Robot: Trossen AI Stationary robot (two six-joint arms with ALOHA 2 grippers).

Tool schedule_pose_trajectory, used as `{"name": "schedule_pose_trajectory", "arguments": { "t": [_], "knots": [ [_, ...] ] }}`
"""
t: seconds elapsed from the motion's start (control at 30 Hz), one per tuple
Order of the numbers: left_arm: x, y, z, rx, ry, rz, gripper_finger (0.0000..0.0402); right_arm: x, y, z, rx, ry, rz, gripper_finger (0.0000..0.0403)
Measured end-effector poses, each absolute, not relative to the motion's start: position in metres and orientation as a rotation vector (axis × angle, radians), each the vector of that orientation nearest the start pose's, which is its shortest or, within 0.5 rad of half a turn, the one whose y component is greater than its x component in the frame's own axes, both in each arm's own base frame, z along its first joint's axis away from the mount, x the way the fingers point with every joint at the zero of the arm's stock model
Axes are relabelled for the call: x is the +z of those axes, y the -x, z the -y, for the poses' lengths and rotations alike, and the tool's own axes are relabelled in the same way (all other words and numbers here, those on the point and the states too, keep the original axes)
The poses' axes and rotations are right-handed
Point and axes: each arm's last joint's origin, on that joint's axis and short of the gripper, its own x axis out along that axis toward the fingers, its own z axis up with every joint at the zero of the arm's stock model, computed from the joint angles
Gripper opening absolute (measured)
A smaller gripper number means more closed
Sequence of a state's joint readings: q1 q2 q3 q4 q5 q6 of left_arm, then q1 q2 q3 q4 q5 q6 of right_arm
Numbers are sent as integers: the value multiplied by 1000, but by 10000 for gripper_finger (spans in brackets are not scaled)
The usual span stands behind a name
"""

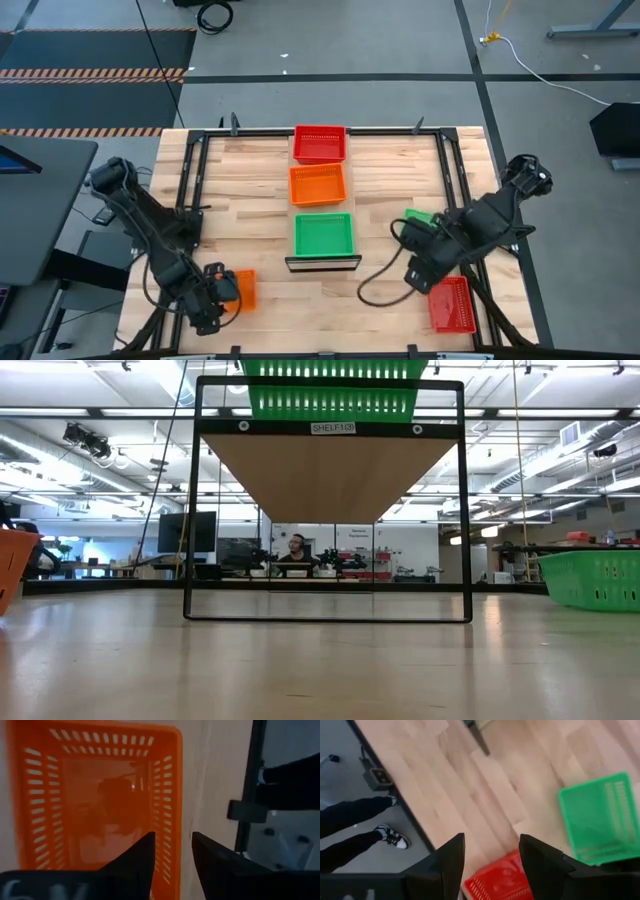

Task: Stack baskets on shelf by color
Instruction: Stack the orange basket on top of the orange baskets on the shelf

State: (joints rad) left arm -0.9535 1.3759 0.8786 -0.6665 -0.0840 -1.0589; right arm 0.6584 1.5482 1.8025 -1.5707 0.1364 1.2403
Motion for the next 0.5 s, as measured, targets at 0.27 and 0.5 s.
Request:
{"name": "schedule_pose_trajectory", "arguments": {
  "t": [0.27,0.5],
  "knots": [
    [183,-155,214,-115,224,-1318,175,395,-194,-172,-354,-593,-1263,192],
    [158,-161,223,-93,193,-1378,172,395,-191,-175,-369,-617,-1259,192]
  ]
}}
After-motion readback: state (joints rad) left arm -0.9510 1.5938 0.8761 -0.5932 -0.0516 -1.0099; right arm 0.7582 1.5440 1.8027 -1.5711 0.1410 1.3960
